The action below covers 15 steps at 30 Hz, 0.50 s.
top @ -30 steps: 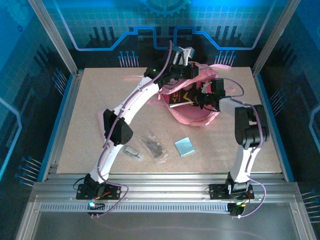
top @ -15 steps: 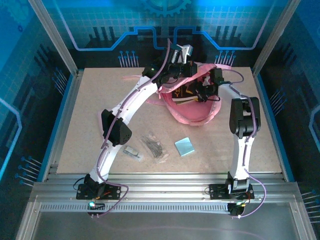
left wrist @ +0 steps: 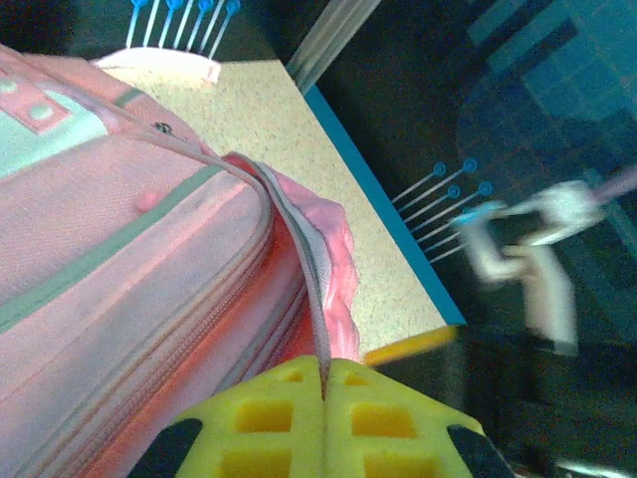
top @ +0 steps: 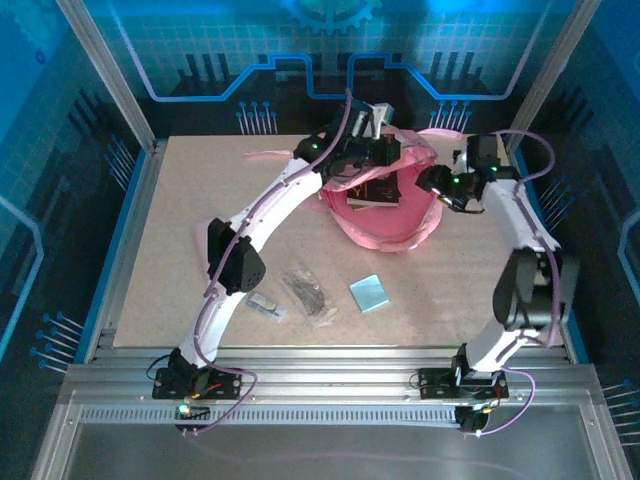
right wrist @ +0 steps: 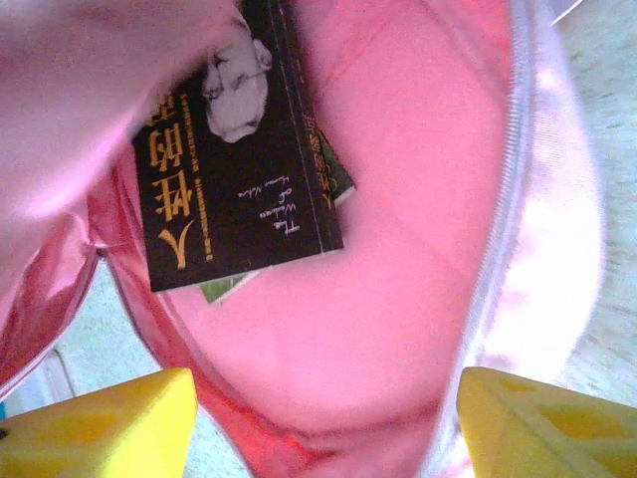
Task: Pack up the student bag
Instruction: Close the student bag at the top-center of the table.
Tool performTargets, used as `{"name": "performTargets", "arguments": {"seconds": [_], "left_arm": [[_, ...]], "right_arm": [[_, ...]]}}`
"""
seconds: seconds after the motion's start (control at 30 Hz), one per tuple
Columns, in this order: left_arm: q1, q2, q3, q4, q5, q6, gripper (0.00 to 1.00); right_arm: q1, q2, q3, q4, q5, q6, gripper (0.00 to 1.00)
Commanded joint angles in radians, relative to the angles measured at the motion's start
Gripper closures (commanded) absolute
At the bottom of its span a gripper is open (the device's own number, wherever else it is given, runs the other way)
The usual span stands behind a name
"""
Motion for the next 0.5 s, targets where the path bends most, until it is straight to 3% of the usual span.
{"name": "performTargets", "arguments": {"seconds": [0.0, 0.07, 0.13, 0.17, 0.3, 0.47], "left_arm": [[-0.031, -0.057, -0.054, 0.106, 0.027, -0.039, 1.0], [-0.032, -0.061, -0.075, 0.107, 0.06, -0.056, 0.95], [-0.032, -0.08, -0.093, 0.08, 0.074, -0.033, 0.55], [-0.028, -0.099, -0.108, 0.058, 0.068, -0.001, 0.43], [0.03, -0.236, -0.321, 0.111, 0.028, 0.049, 0.29], [0.178, -0.365, -0.66, 0.304, -0.011, -0.045, 0.25]], "right_arm": [[0.005, -0.132, -0.048, -0.131, 0.11, -0.087, 0.28], [0.008, -0.206, -0.075, -0.152, 0.139, -0.085, 0.28], [0.02, -0.274, -0.111, -0.153, 0.154, -0.073, 0.27], [0.033, -0.312, -0.133, -0.15, 0.165, -0.064, 0.26], [0.115, -0.411, -0.206, -0.108, 0.193, -0.01, 0.27], [0.282, -0.45, -0.28, -0.027, 0.214, 0.118, 0.28]]}}
